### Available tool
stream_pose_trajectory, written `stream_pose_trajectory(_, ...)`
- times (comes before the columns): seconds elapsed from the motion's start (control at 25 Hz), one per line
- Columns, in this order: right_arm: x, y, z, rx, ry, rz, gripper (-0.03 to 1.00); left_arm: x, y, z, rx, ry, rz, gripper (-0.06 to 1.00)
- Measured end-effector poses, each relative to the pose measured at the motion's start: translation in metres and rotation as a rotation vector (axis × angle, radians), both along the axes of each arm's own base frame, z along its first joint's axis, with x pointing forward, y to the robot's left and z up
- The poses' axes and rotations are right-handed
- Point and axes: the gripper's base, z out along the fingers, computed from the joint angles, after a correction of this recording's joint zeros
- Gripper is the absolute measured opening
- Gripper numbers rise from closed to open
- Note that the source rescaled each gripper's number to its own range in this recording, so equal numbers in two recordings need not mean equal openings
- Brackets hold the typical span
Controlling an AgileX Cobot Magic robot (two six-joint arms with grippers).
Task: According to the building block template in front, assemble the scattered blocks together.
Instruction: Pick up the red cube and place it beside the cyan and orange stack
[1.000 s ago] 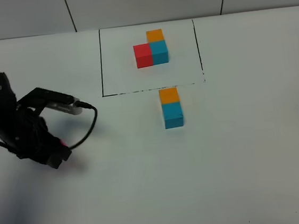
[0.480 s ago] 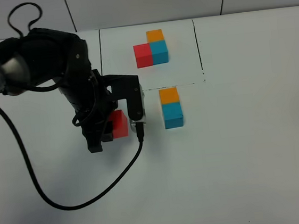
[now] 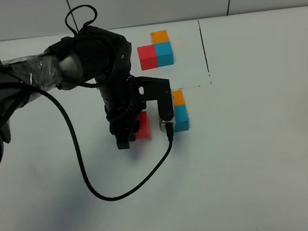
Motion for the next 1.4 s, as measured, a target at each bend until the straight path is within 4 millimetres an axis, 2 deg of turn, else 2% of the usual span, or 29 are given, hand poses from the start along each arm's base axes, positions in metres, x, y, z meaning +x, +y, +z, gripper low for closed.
stream_pose_trajectory(0.28, 0.000, 0.000, 0.000, 0.000, 0.000, 0.000, 0.74, 0.001, -0.007, -0.012, 0.020, 0.015, 0.032, 0.00)
stream_pose_trajectory(0.56, 0.000, 0.000, 0.000, 0.000, 0.000, 0.000, 0.74, -0.003, -0.021, -0.013, 0.013, -0.038, 0.038, 0.00)
stream_pose_trajectory(1.16, 0.000, 0.000, 0.000, 0.000, 0.000, 0.000, 0.74, -0.001, -0.022, -0.013, -0.004, -0.059, 0.075, 0.00)
stream_pose_trajectory(1.4, 0.000, 0.000, 0.000, 0.000, 0.000, 0.000, 0.74, -0.001, -0.022, -0.021, 0.005, -0.048, 0.074, 0.00)
